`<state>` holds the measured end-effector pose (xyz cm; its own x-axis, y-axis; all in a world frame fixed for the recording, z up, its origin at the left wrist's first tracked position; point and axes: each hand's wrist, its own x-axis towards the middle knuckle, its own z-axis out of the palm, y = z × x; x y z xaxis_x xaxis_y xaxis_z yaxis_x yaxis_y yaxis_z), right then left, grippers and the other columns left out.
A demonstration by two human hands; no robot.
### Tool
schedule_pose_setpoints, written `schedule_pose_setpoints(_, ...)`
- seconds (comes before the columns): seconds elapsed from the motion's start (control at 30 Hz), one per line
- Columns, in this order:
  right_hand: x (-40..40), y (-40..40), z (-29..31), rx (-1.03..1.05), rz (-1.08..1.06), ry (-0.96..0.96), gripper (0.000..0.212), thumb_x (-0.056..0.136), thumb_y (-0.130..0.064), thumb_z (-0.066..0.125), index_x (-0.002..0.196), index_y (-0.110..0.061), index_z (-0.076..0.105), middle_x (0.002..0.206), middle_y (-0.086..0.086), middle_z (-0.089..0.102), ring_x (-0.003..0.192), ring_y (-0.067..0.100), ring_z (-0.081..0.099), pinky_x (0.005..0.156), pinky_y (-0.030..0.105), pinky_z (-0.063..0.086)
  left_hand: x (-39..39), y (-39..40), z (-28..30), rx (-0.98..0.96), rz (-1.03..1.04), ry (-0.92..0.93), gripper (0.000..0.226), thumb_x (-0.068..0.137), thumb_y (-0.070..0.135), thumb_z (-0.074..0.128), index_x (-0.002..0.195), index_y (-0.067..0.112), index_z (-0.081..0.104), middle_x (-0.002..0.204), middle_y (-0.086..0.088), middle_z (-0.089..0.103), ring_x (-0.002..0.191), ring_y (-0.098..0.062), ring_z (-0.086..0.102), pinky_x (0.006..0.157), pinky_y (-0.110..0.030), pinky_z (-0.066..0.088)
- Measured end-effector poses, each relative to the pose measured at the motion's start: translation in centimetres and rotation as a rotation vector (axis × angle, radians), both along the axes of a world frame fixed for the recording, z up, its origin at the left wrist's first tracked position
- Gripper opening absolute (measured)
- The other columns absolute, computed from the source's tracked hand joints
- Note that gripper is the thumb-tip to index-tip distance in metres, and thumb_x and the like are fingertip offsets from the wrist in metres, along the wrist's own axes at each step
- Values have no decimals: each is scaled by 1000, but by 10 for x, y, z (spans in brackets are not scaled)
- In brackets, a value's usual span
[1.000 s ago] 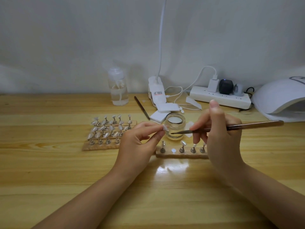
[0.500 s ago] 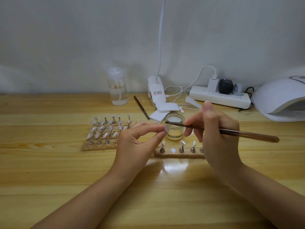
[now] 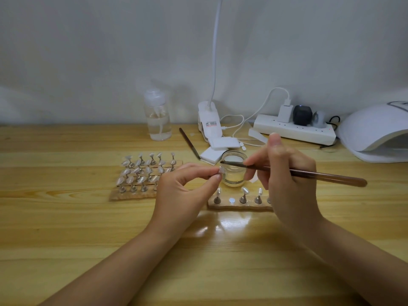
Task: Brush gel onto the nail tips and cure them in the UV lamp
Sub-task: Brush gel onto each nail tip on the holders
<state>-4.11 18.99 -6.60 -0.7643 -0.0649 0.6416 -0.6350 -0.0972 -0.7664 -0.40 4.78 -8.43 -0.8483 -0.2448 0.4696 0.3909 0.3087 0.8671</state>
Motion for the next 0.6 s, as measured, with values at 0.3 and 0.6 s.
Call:
schedule_pose_setpoints(0.3,2,3,1,-37,-7,-31,49,92,-31,40,51,-11,60,45,18,51,38,10,47,46,10,35,1,0,1,12,0,-15,24,72,6,72,76,30,71,80,10,71,78,-3,65,75,-11,48)
schedule_pose_setpoints(0.6,0,-1,0,11,8,-51,47,90,-25,40,56,-3,63,44,11,55,40,5,48,49,9,35,0,0,-1,22,14,-26,21,71,7,72,74,28,72,77,8,71,77,-5,66,76,-15,49)
